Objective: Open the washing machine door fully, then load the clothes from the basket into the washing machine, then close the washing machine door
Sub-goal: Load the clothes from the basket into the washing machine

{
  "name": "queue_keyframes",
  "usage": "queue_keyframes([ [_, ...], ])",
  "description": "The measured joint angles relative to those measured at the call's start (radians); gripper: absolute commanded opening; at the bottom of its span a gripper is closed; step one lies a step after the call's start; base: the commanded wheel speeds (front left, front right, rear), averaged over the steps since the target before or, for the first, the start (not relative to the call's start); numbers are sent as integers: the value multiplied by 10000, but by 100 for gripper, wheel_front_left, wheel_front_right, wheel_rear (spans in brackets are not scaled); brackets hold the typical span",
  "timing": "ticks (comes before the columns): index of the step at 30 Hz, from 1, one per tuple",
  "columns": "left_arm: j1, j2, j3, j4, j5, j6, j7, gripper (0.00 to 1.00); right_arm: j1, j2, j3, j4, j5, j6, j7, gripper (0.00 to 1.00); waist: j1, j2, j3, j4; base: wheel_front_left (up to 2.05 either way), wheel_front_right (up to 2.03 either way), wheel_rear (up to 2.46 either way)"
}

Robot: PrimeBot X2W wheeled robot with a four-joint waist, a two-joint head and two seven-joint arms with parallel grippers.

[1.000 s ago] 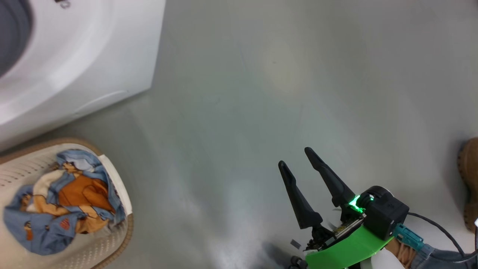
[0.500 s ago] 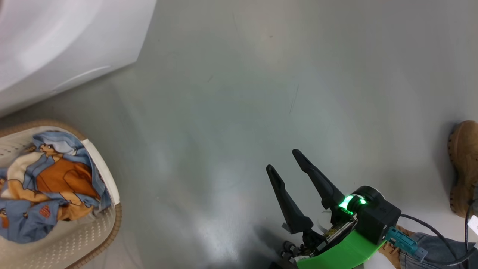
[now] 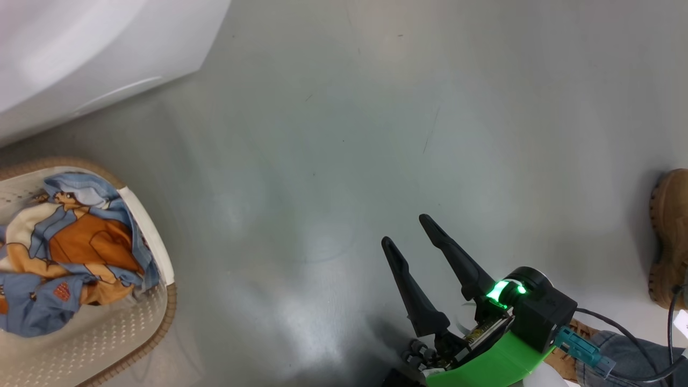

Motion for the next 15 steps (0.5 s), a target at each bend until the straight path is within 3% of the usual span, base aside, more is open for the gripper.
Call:
queue_keyframes([
  [4, 17, -221, 418, -437, 303, -36, -2, 0, -10, 2, -2, -2, 2, 0, 0, 100, 0, 0, 80, 64, 0, 0, 0],
  [13, 275, -389, 280, 1436, 915, -77, -31, 0, -95, 2, -8, 84, 0, 0, 0, 100, 0, 0, -2, 231, 0, 0, 0],
  [15, 230, -391, 201, 1720, 968, -77, -29, 7, -108, 2, -8, 115, 0, 0, 0, 100, 0, 0, -39, 267, 0, 0, 0],
])
